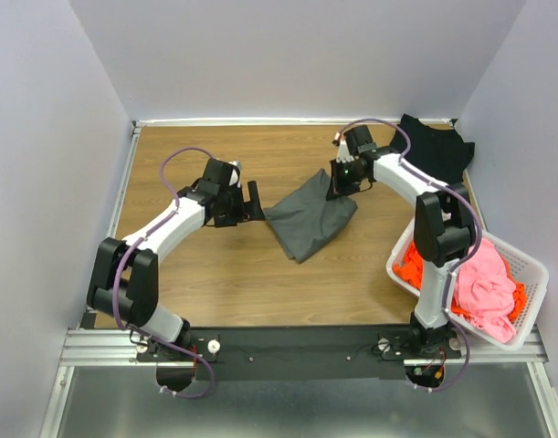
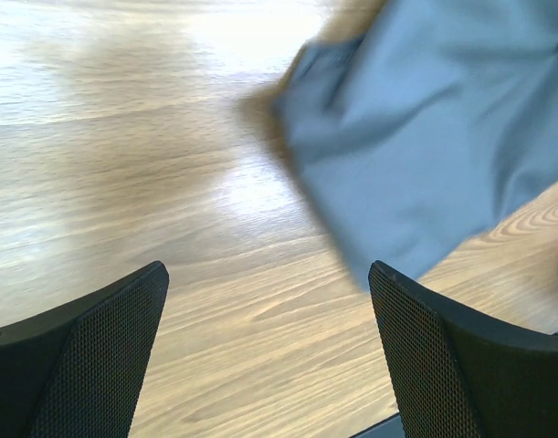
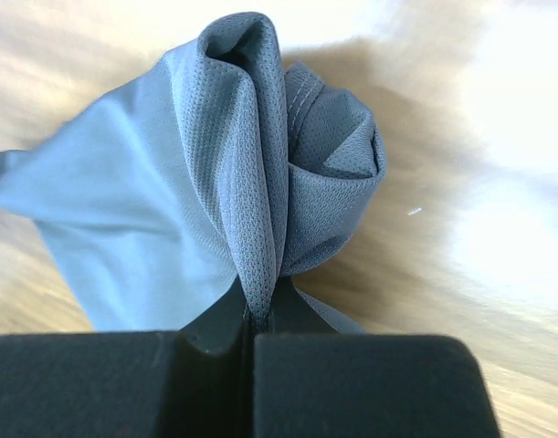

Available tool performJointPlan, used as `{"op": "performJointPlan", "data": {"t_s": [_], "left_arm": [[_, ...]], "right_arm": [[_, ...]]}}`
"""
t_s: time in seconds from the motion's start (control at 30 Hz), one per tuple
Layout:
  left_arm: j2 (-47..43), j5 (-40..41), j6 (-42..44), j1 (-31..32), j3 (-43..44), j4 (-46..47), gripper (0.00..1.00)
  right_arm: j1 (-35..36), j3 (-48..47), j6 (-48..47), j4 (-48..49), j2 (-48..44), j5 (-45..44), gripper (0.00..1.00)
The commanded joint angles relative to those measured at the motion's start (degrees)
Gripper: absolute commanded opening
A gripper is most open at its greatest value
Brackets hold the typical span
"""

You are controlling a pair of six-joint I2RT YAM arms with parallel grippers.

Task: Fold and stack the t-shirts
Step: Neatly place the folded tshirt to the corner

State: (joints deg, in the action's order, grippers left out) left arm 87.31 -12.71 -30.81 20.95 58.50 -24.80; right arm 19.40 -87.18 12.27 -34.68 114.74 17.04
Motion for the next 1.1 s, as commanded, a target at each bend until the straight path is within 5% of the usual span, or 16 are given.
{"op": "performJointPlan", "data": {"t_s": [0.0, 0.6, 1.07], "left_arm": [[-2.8, 1.4, 2.0, -1.3, -0.7, -2.4, 0.98], [-7.3, 1.7, 0.0, -2.1, -8.8, -2.4, 0.98], [-8.6, 2.3, -2.1, -2.1, -11.5, -3.4, 0.98]], "right_arm": [[-1.9, -6.1, -1.8, -4.0, 2.1, -4.6, 0.01], [-10.1, -39.2, -1.1, -12.6, 19.3, -16.6, 0.01], [-19.2, -59.2, 11.8, -11.2, 26.7, -17.4, 0.02]]}}
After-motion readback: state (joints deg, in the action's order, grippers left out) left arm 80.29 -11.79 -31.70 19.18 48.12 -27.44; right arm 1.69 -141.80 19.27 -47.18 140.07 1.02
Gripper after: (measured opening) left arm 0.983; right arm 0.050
